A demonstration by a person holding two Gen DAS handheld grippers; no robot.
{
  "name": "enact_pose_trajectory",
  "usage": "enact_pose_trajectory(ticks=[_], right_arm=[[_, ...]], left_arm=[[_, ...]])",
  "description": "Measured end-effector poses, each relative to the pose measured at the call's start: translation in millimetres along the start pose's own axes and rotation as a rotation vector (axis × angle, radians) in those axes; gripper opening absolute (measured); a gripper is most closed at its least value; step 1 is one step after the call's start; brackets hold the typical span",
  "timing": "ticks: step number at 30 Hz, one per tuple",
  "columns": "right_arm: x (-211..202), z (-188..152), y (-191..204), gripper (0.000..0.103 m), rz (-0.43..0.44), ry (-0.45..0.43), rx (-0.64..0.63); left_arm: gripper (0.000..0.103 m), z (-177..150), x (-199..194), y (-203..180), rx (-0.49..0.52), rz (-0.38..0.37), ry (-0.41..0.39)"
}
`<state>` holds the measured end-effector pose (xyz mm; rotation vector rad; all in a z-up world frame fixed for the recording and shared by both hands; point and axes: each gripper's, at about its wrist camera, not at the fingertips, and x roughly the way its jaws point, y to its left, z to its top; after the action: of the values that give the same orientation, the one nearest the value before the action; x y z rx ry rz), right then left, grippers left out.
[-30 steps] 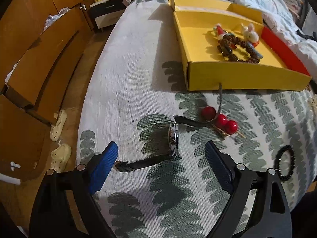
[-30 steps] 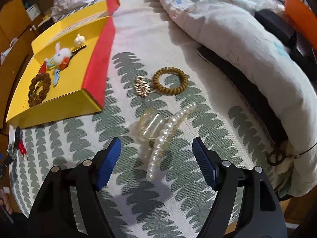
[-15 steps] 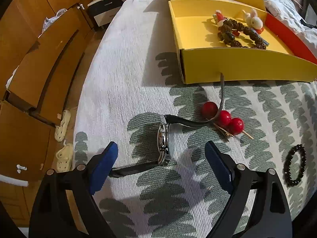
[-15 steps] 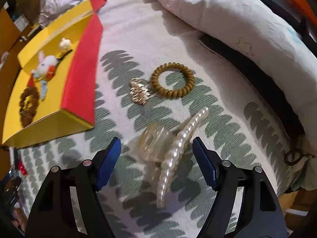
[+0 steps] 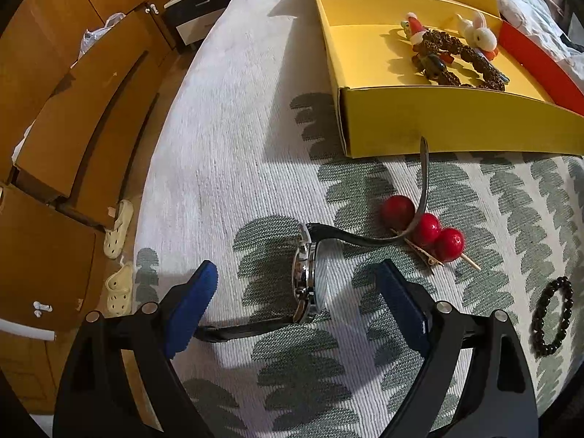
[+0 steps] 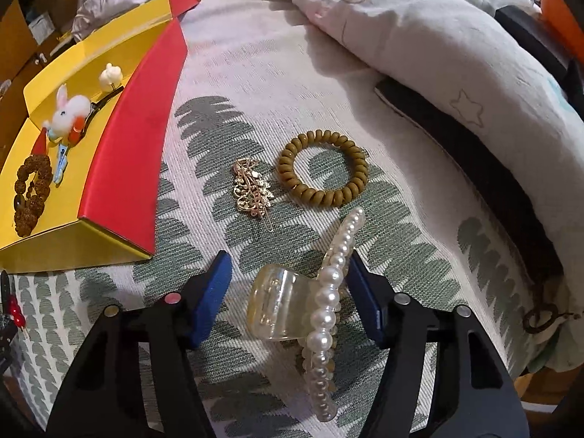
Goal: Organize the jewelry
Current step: 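Grasp the black watch strap with the left gripper while the right gripper grasps the pearl claw clip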
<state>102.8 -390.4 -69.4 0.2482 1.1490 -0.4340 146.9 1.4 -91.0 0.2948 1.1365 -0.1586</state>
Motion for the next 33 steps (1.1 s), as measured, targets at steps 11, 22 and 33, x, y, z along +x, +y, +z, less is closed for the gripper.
enact_pose_trajectory(ticks=[11, 22, 33], right_arm=[[-5, -2, -29, 0.041, 0.125, 0.007, 0.080], [-24, -5, -25, 0.040, 0.191, 0.010, 0.094], [-67, -1, -19, 0.040, 0.261, -0.095, 0.097]], left_arm=[[0.059, -1, 2, 11, -0.068, -0.094, 0.020], [0.011, 1, -2, 25, -0.135, -0.199, 0.027], [0.011, 0, -31, 48, -0.211, -0.235, -0.055]])
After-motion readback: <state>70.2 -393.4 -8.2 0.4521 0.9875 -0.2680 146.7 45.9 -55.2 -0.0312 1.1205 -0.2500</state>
